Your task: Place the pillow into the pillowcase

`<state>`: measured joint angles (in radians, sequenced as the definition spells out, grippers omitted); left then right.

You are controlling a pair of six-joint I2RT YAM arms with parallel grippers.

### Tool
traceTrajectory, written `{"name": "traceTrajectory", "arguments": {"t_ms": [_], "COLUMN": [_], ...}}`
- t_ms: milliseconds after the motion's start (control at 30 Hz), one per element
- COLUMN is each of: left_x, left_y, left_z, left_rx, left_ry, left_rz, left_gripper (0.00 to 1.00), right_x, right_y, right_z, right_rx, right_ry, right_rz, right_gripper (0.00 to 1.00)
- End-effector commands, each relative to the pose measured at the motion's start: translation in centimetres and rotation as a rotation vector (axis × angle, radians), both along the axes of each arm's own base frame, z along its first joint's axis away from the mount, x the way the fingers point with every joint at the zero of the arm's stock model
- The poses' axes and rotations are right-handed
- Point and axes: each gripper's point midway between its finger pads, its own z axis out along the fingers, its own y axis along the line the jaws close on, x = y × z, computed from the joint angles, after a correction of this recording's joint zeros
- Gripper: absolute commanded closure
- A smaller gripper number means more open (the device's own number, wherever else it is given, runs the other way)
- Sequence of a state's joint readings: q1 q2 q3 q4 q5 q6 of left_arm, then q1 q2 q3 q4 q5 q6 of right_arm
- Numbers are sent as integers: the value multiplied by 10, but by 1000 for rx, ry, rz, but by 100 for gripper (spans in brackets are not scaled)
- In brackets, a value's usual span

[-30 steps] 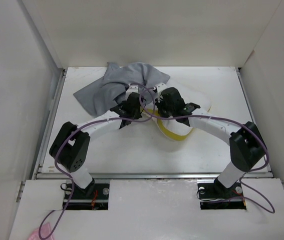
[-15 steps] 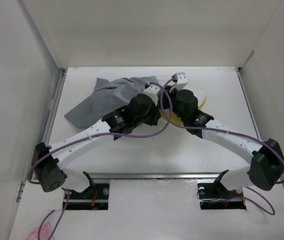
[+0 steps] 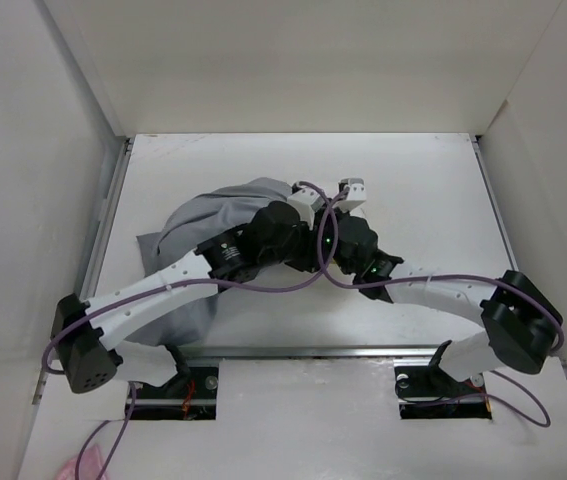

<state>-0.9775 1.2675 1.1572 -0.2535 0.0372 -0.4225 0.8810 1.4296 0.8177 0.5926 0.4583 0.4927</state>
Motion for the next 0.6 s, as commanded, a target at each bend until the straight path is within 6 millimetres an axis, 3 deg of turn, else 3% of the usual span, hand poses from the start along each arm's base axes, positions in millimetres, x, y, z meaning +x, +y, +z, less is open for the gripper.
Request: {"name": "traceTrajectory", "arguments": {"t_ms": [0, 33, 67, 100, 133, 200, 267, 300, 333, 433, 567], "left_x": [-29, -27, -26, -25, -21, -19, -10, -6, -3, 6, 5], "left_y": [-39, -37, -35, -30, -26, -14, -1, 7, 10, 18, 6], "left_z": [24, 17, 21, 23, 33, 51, 63, 73, 77, 88, 97], "left_rx": [-151, -130, -120, -118, -125, -138, -131, -130, -127, -128, -146], "left_ry": [53, 69, 69, 62, 39, 9, -27, -48, -56, -80, -71], "left_rz": [-127, -108, -95, -81, -52, -14, 59, 86, 104, 157, 105], "left_gripper": [69, 68, 64, 44, 35, 27, 0, 0, 0, 0, 0], "right_x": [6, 3, 0, -5, -9, -16, -23, -26, -31, -38, -41], "right_y": [-3, -6, -7, -10, -15, -20, -34, -40, -51, -73, -93], "right_z": [41, 43, 35, 16, 15, 2, -13, -18, -36, -35, -32], "right_rx": [175, 169, 137, 81, 68, 41, -7, -26, -86, -79, -120], "right_ry": [-67, -63, -50, -7, 3, 49, 123, 146, 187, 201, 197], "right_rz": [-58, -58, -45, -35, -35, -28, -58, -72, -94, -158, -219], "right_gripper": [100, 94, 71, 59, 49, 28, 23, 20, 20, 15, 11]}}
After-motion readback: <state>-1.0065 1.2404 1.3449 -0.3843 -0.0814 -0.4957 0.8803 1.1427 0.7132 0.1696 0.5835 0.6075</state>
